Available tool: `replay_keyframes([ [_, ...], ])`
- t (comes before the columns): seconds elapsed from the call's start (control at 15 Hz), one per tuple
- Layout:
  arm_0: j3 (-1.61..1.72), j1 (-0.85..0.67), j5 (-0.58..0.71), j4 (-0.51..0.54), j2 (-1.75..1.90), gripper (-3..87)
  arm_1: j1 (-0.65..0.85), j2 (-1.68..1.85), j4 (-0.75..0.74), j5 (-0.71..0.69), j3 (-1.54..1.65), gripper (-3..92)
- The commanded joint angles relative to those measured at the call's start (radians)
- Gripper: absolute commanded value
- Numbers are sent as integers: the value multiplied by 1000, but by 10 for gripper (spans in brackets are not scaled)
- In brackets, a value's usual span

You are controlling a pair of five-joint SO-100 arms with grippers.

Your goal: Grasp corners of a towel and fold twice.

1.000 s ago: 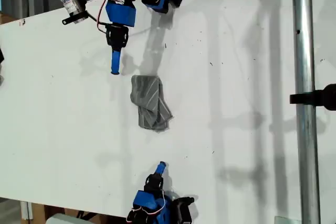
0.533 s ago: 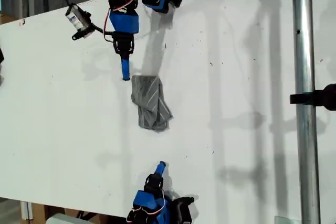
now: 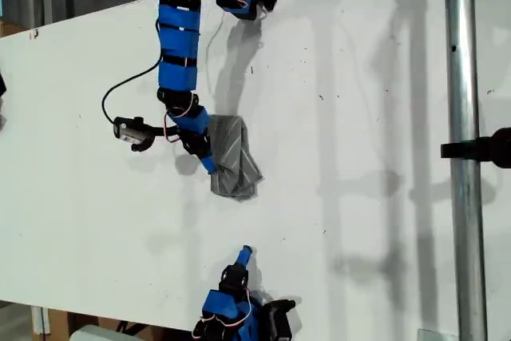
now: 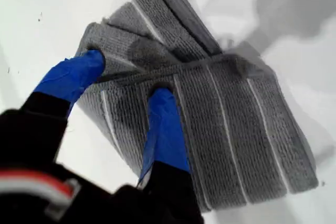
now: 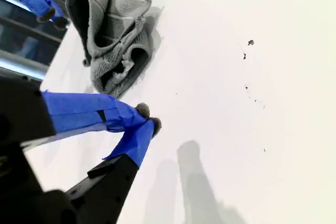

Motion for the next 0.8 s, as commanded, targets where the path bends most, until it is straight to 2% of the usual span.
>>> replay_keyframes([
  [0.0,8,-5,6,-20,9,-29,37,-106,6,-12,-175,238],
  [0.2,8,0,8,-20,9,-29,48,-112,61,-14,-184,248],
  [0.27,8,0,8,-20,9,-29,43,-86,98,-29,-184,225],
  [0.33,8,0,8,-20,9,-29,34,-55,143,-31,-184,105],
  [0.4,8,0,8,-20,9,-29,20,-26,178,-31,-183,61],
  [0.47,8,0,8,-20,9,-29,-2,2,210,-31,-184,120],
  [0.53,8,2,8,-20,9,-29,-21,31,236,-31,-184,30],
  [0.6,8,2,8,-20,9,-29,-44,58,244,-31,-178,-2],
  [0.73,8,3,6,-20,9,-29,-100,83,244,-71,-213,-2],
])
